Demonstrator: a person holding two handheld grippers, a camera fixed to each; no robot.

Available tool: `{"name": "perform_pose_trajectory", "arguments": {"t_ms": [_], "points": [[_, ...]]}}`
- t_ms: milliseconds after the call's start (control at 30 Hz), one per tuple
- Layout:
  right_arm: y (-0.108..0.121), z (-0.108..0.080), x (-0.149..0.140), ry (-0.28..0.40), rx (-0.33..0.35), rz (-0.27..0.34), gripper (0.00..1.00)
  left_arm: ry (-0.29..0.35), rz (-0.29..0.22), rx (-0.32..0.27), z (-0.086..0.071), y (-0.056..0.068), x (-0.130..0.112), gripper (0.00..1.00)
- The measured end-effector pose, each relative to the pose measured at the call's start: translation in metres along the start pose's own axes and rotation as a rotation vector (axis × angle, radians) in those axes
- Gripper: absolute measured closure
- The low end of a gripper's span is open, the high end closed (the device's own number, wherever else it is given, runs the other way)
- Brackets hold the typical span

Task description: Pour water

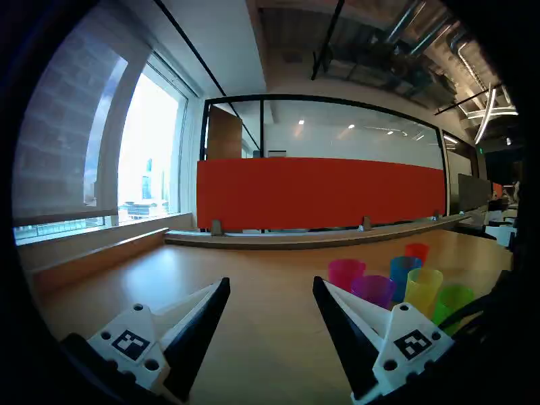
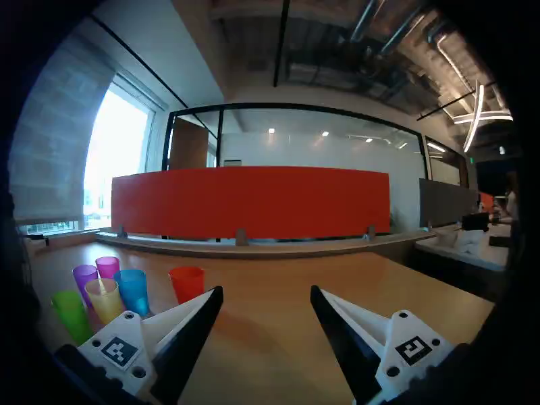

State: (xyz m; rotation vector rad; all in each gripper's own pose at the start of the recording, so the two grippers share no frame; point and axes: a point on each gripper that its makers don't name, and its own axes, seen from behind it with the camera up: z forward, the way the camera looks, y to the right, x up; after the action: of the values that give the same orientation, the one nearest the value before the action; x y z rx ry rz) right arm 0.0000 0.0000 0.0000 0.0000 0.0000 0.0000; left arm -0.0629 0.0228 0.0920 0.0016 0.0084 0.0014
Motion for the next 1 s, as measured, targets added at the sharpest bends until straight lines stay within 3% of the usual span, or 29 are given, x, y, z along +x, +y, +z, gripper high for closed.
{"name": "perform_pose_trajectory", "arguments": {"t_ms": [200, 467, 1000], "points": [[0.000, 0.000, 0.001, 0.000, 0.000, 0.000, 0.00, 0.005, -0.006, -0.012, -0.002, 0.006, 0.001, 0.09], [-0.001, 0.000, 0.011, 0.014, 0.010, -0.005, 0.00, 0.024, -0.013, -0.033, -0.003, 0.010, 0.025, 0.09], [-0.007, 0.003, 0.078, 0.035, 0.048, -0.048, 0.00, 0.006, 0.004, -0.028, -0.001, -0.005, 0.059, 0.09]]}}
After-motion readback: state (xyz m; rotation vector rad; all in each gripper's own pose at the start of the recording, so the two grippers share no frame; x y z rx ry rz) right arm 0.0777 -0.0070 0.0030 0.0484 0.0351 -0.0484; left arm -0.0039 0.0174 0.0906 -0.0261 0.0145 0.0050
